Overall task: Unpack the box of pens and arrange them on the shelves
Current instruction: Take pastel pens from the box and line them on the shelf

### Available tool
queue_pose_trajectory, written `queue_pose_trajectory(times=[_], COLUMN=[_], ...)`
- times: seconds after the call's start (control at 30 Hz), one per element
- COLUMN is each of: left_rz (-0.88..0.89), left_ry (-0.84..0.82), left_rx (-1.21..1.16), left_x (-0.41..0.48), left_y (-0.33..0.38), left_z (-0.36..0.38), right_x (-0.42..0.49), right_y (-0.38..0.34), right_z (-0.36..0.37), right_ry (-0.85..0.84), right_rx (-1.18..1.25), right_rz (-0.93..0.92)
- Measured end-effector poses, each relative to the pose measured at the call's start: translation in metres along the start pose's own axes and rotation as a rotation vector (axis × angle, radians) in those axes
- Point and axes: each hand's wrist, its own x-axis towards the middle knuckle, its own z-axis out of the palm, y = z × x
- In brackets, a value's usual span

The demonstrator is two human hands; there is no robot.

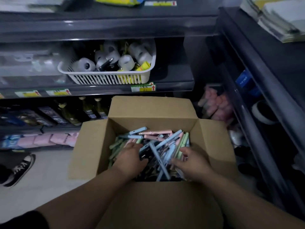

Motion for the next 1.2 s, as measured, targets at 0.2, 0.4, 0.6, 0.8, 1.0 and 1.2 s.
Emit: queue_pose_trajectory(times=[0.2,0.4,0.6,0.8,1.0,1.2], left_rz=[-0.096,-0.084,0.077,0.069,0.034,0.106], left_ry=[0.019,-0.049,-0.114,-0.12,-0.203,-0.061], left_rx=[0.124,0.041,0.086,0.083,0.138,0.295], left_x=[0.032,0.055,0.067,0.081,0.091,0.089], left_y=[-0.015,-0.026,-0.029,-0.034,-0.031,-0.033], left_z=[0.01,0.002,0.006,0.001,0.004,0.007], right_x=[0.034,0.061,0.075,0.08,0.081,0.085], right_y=[-0.002,-0.002,-0.015,-0.016,-0.018,-0.016], right_z=[0.016,0.034,0.044,0.049,0.058,0.062], right_ry=[-0.022,0.049,0.037,-0.02,0.006,0.035], right_rx=[0.013,0.153,0.409,0.365,0.473,0.64], right_rz=[0.155,0.271,0.393,0.415,0.376,0.359])
